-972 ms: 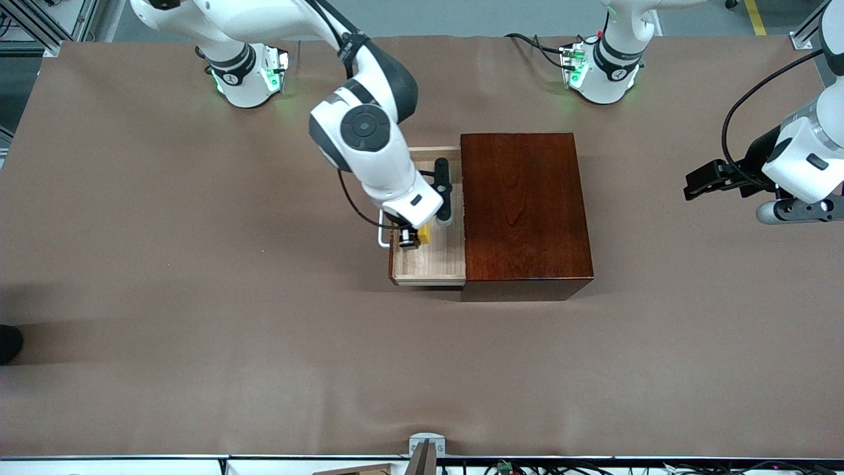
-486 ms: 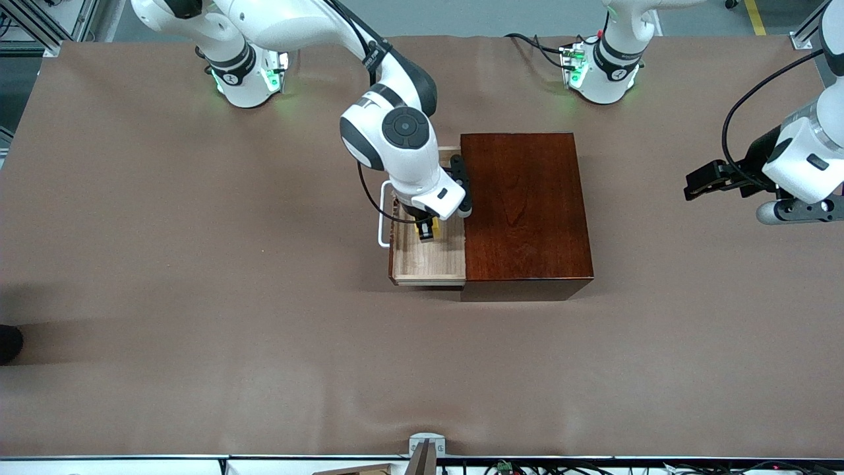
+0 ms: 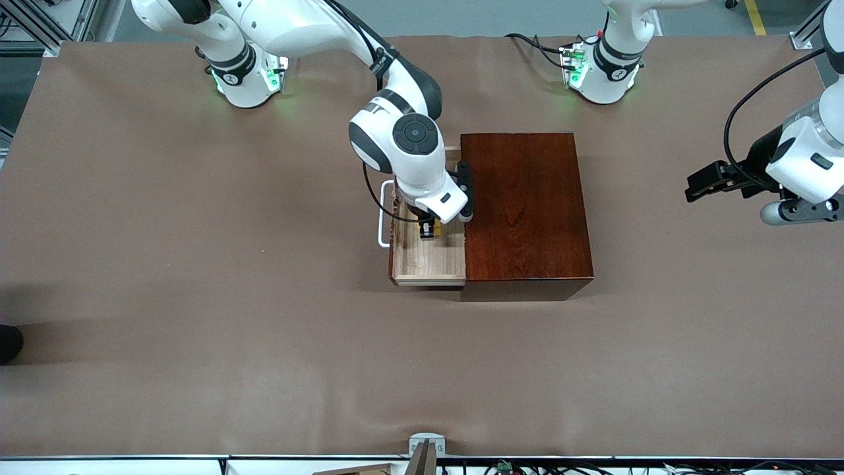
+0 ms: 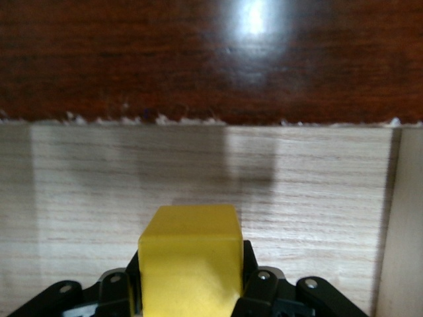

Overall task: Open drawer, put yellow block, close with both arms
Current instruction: 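Lower the cube into the drawer and open the right gripper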

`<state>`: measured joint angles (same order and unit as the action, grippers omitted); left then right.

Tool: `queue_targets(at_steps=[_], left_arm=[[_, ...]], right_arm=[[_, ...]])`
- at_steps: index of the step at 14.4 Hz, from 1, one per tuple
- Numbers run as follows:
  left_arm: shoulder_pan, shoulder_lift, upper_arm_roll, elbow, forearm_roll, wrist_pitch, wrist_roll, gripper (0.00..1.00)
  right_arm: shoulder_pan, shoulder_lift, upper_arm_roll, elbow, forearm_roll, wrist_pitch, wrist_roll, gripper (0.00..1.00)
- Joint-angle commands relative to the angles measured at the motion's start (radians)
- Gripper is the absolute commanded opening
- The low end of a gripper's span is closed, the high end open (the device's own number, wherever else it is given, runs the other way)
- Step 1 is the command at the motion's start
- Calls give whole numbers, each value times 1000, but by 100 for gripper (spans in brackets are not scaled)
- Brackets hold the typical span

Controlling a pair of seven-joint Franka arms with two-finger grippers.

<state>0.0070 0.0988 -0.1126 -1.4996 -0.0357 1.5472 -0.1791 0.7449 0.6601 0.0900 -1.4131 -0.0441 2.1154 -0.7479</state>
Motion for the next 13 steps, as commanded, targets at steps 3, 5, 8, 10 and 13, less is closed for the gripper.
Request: queue_targets(at_steps=[3, 5, 8, 10, 13], left_arm=[[5, -10, -18, -5, 20, -22, -8, 100], [14, -10, -18, -8, 22, -22, 4, 100], [7, 2, -19, -2, 42, -13, 100, 100], [2, 7, -28, -2, 36, 10, 165, 100], [-1, 19, -73, 1, 7, 14, 155, 100]], right_arm=[[5, -25, -7, -3, -13, -11, 33, 100], [-4, -68, -9, -3, -11, -40, 38, 100], [-37, -143, -18, -3, -11, -130, 111, 100], [-102, -189, -16, -3, -10, -159, 117, 100], [-198, -272, -16, -4, -8, -222, 121, 100]])
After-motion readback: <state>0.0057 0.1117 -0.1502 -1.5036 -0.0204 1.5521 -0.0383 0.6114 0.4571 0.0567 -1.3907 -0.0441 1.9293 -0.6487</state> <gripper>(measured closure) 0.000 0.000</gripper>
